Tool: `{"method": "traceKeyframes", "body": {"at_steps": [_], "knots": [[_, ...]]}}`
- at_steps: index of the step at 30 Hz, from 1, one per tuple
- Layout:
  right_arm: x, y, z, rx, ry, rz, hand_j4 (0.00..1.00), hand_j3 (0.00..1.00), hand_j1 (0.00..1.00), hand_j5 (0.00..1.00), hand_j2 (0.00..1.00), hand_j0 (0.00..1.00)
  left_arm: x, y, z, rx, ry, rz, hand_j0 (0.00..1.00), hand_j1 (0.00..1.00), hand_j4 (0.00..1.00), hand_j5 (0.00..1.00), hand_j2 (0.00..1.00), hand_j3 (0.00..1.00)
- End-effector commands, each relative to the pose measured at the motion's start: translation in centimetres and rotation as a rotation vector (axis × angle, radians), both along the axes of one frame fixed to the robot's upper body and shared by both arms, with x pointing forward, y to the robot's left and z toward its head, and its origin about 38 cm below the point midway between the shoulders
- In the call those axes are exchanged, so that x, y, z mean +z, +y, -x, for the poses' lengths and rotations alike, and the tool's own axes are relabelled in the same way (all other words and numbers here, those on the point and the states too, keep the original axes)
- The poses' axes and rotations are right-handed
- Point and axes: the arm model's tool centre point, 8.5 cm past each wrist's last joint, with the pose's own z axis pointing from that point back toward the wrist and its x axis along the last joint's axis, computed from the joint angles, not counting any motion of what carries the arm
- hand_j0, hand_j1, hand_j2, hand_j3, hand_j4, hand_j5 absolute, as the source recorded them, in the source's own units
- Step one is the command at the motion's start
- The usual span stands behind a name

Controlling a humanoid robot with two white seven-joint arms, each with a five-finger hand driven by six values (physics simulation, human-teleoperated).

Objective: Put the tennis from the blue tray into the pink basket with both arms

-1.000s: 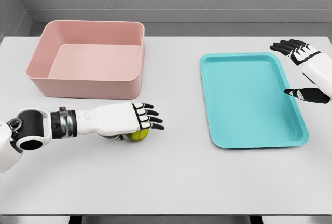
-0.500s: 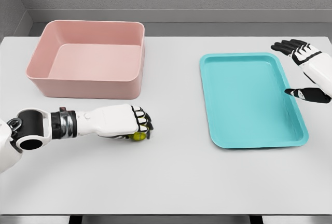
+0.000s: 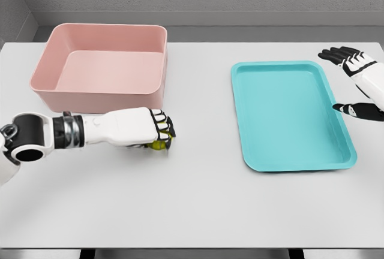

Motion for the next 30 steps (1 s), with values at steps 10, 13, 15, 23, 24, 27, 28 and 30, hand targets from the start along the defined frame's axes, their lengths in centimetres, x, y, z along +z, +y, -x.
{"method": "traceKeyframes", "body": {"at_steps": [10, 13, 15, 23, 24, 27, 28, 30], "knots": [[0.2, 0.2, 0.3, 0.01, -0.005, -0.015, 1.0, 1.0, 1.0, 1.0, 1.0, 1.0, 2.9, 0.9, -1.1, 0.017, -0.015, 0.042, 0.45, 0.45, 0.45, 0.45, 0.45, 0.45], [0.3, 0.1, 0.3, 0.009, -0.006, -0.016, 1.0, 1.0, 1.0, 1.0, 1.0, 1.0, 3.7, 1.2, -1.5, 0.023, -0.028, 0.048, 0.45, 0.45, 0.45, 0.45, 0.45, 0.45], [0.3, 0.1, 0.3, 0.009, -0.005, -0.015, 1.0, 1.0, 1.0, 1.0, 1.0, 1.0, 4.1, 1.3, -1.8, 0.028, -0.032, 0.055, 0.45, 0.45, 0.45, 0.45, 0.45, 0.45], [0.3, 0.1, 0.3, 0.009, -0.006, -0.016, 1.0, 1.0, 1.0, 1.0, 1.0, 1.0, 5.0, 2.4, -4.0, 0.084, -0.05, 0.051, 0.45, 0.45, 0.45, 0.45, 0.45, 0.45], [0.3, 0.1, 0.3, 0.009, -0.006, -0.016, 1.0, 1.0, 1.0, 1.0, 1.0, 1.0, 5.2, 2.5, -4.2, 0.09, -0.052, 0.052, 0.45, 0.45, 0.45, 0.45, 0.45, 0.45], [0.3, 0.1, 0.3, 0.009, -0.006, -0.016, 1.0, 1.0, 1.0, 1.0, 1.0, 1.0, 5.7, 2.8, -4.7, 0.1, -0.061, 0.053, 0.45, 0.45, 0.45, 0.45, 0.45, 0.45], [0.3, 0.1, 0.3, 0.009, -0.006, -0.016, 1.0, 1.0, 1.0, 1.0, 1.0, 1.0, 5.9, 3.0, -4.9, 0.107, -0.061, 0.056, 0.45, 0.45, 0.45, 0.45, 0.45, 0.45], [0.3, 0.1, 0.3, 0.009, -0.006, -0.016, 1.0, 1.0, 1.0, 1.0, 1.0, 1.0, 6.0, 3.1, -5.1, 0.112, -0.063, 0.054, 0.45, 0.45, 0.45, 0.45, 0.45, 0.45]]}}
